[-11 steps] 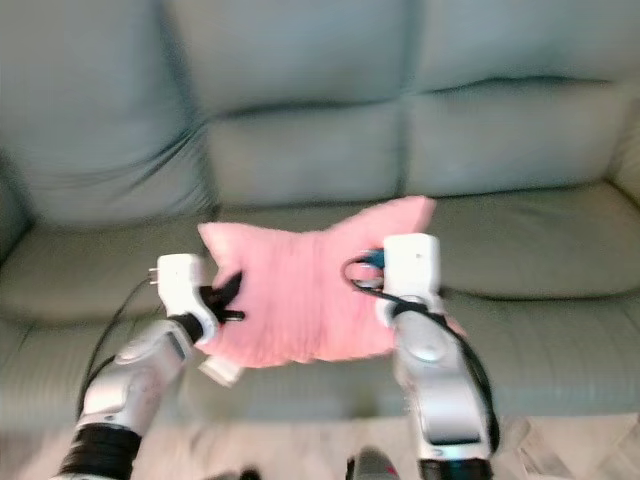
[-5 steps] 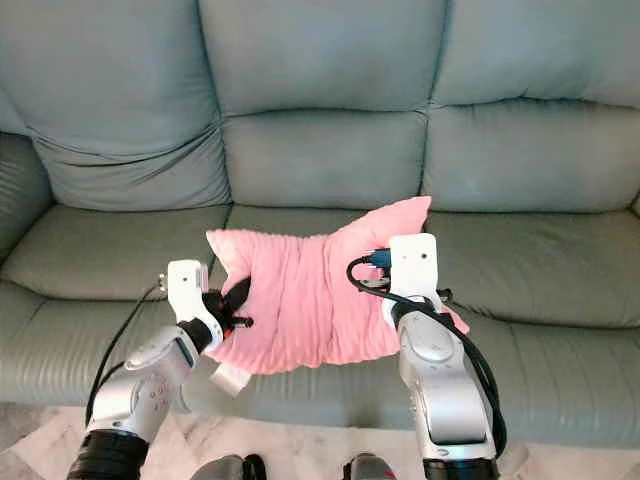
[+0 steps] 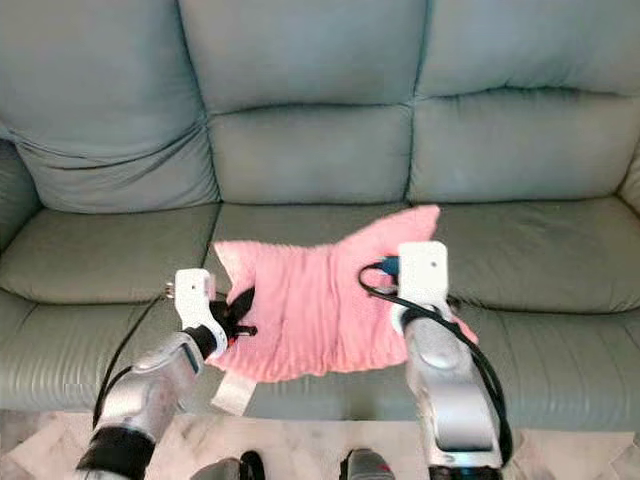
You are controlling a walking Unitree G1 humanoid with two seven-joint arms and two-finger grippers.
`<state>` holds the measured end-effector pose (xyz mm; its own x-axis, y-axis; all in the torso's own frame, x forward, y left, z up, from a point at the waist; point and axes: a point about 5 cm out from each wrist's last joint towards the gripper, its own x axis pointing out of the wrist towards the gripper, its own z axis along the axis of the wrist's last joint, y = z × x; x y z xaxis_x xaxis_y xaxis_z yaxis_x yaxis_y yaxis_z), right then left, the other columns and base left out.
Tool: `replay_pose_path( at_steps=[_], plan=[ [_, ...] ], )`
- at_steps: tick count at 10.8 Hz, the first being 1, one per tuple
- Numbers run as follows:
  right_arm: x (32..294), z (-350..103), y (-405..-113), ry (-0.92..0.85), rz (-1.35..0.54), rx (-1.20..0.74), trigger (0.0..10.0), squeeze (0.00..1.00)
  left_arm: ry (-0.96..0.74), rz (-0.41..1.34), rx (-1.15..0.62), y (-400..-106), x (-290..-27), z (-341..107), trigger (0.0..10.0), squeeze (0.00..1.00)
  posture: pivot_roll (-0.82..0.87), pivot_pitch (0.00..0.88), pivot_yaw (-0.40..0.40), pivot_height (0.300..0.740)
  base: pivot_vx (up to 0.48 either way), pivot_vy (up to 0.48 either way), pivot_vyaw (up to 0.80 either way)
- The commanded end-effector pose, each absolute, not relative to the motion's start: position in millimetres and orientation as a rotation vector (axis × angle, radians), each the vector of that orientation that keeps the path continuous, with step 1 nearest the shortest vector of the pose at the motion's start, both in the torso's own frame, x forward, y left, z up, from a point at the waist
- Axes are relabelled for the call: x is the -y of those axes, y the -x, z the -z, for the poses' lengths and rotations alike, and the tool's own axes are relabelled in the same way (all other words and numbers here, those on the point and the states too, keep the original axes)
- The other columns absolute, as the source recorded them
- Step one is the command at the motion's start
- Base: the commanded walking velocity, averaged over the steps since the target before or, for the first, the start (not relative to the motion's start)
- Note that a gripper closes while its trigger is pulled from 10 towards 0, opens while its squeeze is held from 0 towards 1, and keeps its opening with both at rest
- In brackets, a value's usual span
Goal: Move the pillow to the sofa
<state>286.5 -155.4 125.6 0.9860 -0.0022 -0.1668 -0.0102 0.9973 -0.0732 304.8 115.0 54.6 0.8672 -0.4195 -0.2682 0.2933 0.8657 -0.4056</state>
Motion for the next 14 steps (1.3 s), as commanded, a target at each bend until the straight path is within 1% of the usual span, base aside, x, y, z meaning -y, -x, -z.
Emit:
replay_pose_path(
  at_steps=[1, 2, 4, 5, 6, 7, 9, 12, 14],
  plan=[
    [156.4, -121.2, -285.9, 0.050, -0.007, -0.170, 10.0, 0.00, 0.319, 0.353, -0.346, -307.6, -122.7, -51.9, 10.0, 0.00, -0.23, 0.280, 0.088, 0.740, 0.000, 0.000, 0.00],
    [159.9, -118.5, -287.5, 0.046, -0.008, -0.173, 10.0, 0.00, 0.300, 0.340, -0.336, -312.2, -123.7, -51.8, 10.0, 0.00, -0.23, 0.293, 0.090, 0.740, 0.000, 0.000, 0.00],
    [159.9, -118.5, -287.5, 0.046, -0.008, -0.173, 10.0, 0.00, 0.300, 0.340, -0.336, -312.2, -123.7, -51.8, 10.0, 0.00, -0.23, 0.293, 0.090, 0.740, 0.000, 0.000, 0.00],
    [175.6, -116.1, -305.6, 0.044, 0.007, -0.162, 10.0, 0.00, 0.286, 0.283, -0.289, -330.3, -127.2, -59.5, 10.0, 0.00, -0.21, 0.386, 0.108, 0.740, 0.000, 0.000, 0.00],
    [184.7, -116.7, -314.1, 0.045, 0.021, -0.153, 10.0, 0.00, 0.295, 0.247, -0.252, -339.3, -130.8, -66.3, 10.0, 0.00, -0.20, 0.402, 0.112, 0.740, 0.000, 0.000, 0.00],
    [195.1, -114.0, -319.5, 0.035, 0.035, -0.141, 10.0, 0.00, 0.343, 0.206, -0.259, -347.0, -134.3, -69.2, 10.0, 0.00, -0.20, 0.450, 0.125, 0.740, 0.000, 0.000, 0.00],
    [196.4, -110.2, -321.6, 0.031, 0.023, -0.123, 10.0, 0.00, 0.324, 0.189, -0.229, -354.7, -133.1, -76.6, 10.0, 0.00, -0.21, 0.495, 0.128, 0.740, 0.000, 0.000, 0.00],
    [202.3, -109.9, -334.4, 0.034, 0.008, -0.086, 10.0, 0.00, 0.308, 0.119, -0.191, -365.4, -130.9, -88.0, 10.0, 0.00, -0.20, 0.516, 0.129, 0.740, 0.000, 0.000, 0.00],
    [205.8, -115.1, -339.1, 0.036, 0.010, -0.064, 10.0, 0.00, 0.311, 0.121, -0.185, -365.2, -128.3, -88.0, 10.0, 0.00, -0.20, 0.511, 0.127, 0.740, 0.000, 0.000, 0.00]
  ],
)
